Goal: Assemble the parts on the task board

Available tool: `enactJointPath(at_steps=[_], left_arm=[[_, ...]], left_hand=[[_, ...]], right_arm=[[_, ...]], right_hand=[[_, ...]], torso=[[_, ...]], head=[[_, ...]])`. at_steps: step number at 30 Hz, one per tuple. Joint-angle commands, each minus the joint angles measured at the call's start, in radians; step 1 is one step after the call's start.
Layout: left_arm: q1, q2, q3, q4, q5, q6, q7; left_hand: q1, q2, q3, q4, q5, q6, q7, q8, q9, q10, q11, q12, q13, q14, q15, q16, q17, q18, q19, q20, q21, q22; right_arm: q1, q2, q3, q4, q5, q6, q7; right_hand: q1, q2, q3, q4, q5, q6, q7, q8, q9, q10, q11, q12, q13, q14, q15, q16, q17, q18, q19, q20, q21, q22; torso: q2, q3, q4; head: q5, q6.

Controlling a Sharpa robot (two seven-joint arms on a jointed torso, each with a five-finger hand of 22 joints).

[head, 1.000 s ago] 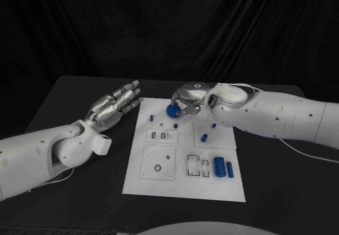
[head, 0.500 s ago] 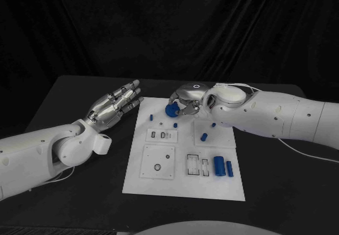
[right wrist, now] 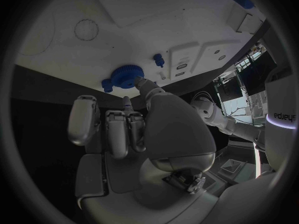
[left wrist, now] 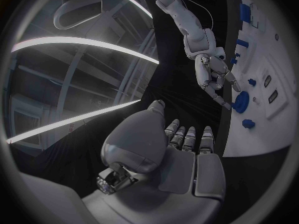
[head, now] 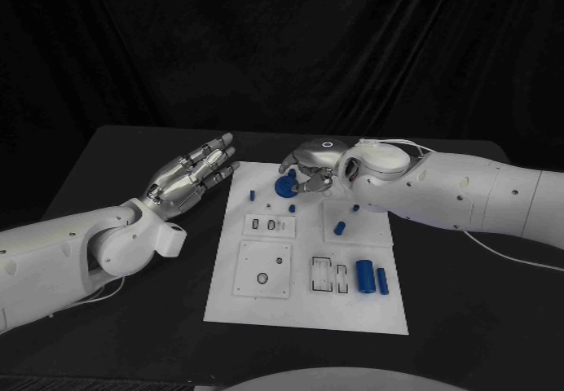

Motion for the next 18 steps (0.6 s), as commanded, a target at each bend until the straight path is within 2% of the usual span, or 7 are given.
enactJointPath(at_steps=[1, 4, 5, 8, 9, 11, 18], left_arm=[[-0.002, -0.002, 0.001, 0.003, 0.001, 0.014, 0.010], [-0.002, -0.007, 0.001, 0.005, 0.001, 0.012, 0.010], [-0.002, -0.009, 0.001, 0.006, 0.001, 0.012, 0.010], [-0.002, -0.013, 0.001, 0.007, 0.001, 0.010, 0.009], [-0.002, -0.014, 0.001, 0.007, 0.001, 0.009, 0.009], [-0.002, -0.013, 0.001, 0.007, 0.001, 0.008, 0.008], [-0.002, -0.012, 0.001, 0.009, 0.001, 0.010, 0.007]], left_hand=[[0.010, -0.002, 0.005, -0.001, 0.005, -0.003, 0.000, 0.005, 0.001, 0.000, 0.006, -0.006, -0.002, 0.000, 0.004, -0.004, -0.002, 0.018, 0.003, 0.006, -0.003, -0.001], [0.011, -0.002, 0.007, -0.001, 0.005, -0.003, 0.000, 0.005, 0.001, 0.000, 0.006, -0.006, -0.002, 0.000, 0.004, -0.004, -0.002, 0.018, 0.003, 0.006, -0.003, -0.001], [0.011, -0.002, 0.007, -0.001, 0.005, -0.003, 0.000, 0.005, 0.001, 0.000, 0.006, -0.006, -0.002, 0.000, 0.004, -0.004, -0.002, 0.018, 0.003, 0.006, -0.003, -0.001], [0.011, -0.002, 0.007, -0.001, 0.005, -0.002, 0.000, 0.006, 0.001, 0.001, 0.006, -0.006, -0.001, 0.000, 0.004, -0.004, -0.002, 0.018, 0.003, 0.006, -0.003, -0.001], [0.011, -0.002, 0.007, -0.001, 0.005, -0.002, 0.000, 0.006, 0.001, 0.001, 0.006, -0.006, -0.001, 0.000, 0.004, -0.004, -0.002, 0.018, 0.003, 0.006, -0.003, -0.001], [0.011, -0.002, 0.007, -0.001, 0.005, -0.002, 0.000, 0.006, 0.001, 0.001, 0.006, -0.005, -0.001, 0.000, 0.004, -0.004, -0.002, 0.018, 0.003, 0.006, -0.003, -0.001], [0.012, -0.003, 0.008, -0.002, 0.006, 0.000, 0.000, 0.006, 0.001, 0.001, 0.006, -0.005, -0.001, 0.000, 0.005, -0.004, -0.002, 0.018, 0.003, 0.006, -0.003, -0.001]], right_arm=[[-0.001, -0.017, 0.001, 0.012, -0.001, -0.031, -0.010], [0.011, -0.056, 0.001, 0.045, -0.001, -0.081, -0.002], [0.018, -0.072, 0.001, 0.058, -0.001, -0.094, -0.001], [0.044, -0.135, 0.000, 0.113, -0.001, -0.123, -0.005], [0.054, -0.165, 0.000, 0.137, -0.001, -0.128, -0.009], [0.069, -0.223, 0.000, 0.180, -0.001, -0.134, -0.020], [0.086, -0.373, 0.000, 0.261, 0.001, -0.133, -0.039]], right_hand=[[-0.006, 0.000, 0.003, -0.003, -0.003, -0.020, -0.002, -0.008, -0.008, 0.103, -0.009, 0.003, 0.263, 0.093, -0.011, -0.007, 0.237, 0.002, -0.003, -0.006, -0.009, 0.076], [-0.008, -0.002, 0.002, -0.002, -0.004, 0.016, 0.001, -0.002, -0.003, 0.103, -0.009, 0.003, 0.263, 0.094, -0.011, -0.006, 0.239, 0.001, -0.001, -0.007, -0.007, 0.078], [-0.020, -0.003, -0.004, 0.006, -0.029, 0.054, 0.003, 0.008, -0.001, 0.103, -0.008, 0.003, 0.263, 0.096, -0.011, -0.002, 0.243, -0.001, 0.005, -0.008, -0.001, 0.083], [-0.031, -0.003, -0.011, 0.016, -0.057, 0.079, 0.005, 0.016, -0.002, 0.103, -0.007, 0.003, 0.263, 0.099, -0.011, 0.004, 0.249, -0.003, 0.014, -0.008, 0.007, 0.090], [-0.043, -0.003, -0.019, 0.027, -0.086, 0.094, 0.004, 0.019, -0.003, 0.103, -0.007, 0.003, 0.263, 0.101, -0.011, 0.010, 0.254, -0.005, 0.020, -0.008, 0.014, 0.096], [-0.051, -0.003, -0.025, 0.036, -0.100, 0.104, 0.002, 0.020, -0.005, 0.103, -0.008, 0.003, 0.263, 0.105, -0.012, 0.019, 0.263, -0.009, 0.030, -0.009, 0.029, 0.106], [-0.100, -0.018, -0.062, 0.093, -0.144, 0.132, -0.004, 0.019, -0.010, 0.103, -0.013, 0.003, 0.263, 0.105, -0.016, 0.019, 0.263, -0.014, 0.045, -0.013, 0.050, 0.125]], torso=[[0.000, -0.0004, 0.0005], [0.000, -0.0004, 0.0006], [0.000, -0.0003, 0.0007], [0.000, -0.0003, 0.0000], [0.000, -0.0003, -0.0001], [0.000, -0.0005, -0.0004], [0.000, -0.0006, -0.0015]], head=[[0.001, 0.001], [0.004, -0.001], [0.004, -0.001], [0.003, -0.003], [0.000, -0.005], [-0.008, -0.004], [-0.016, -0.002]])
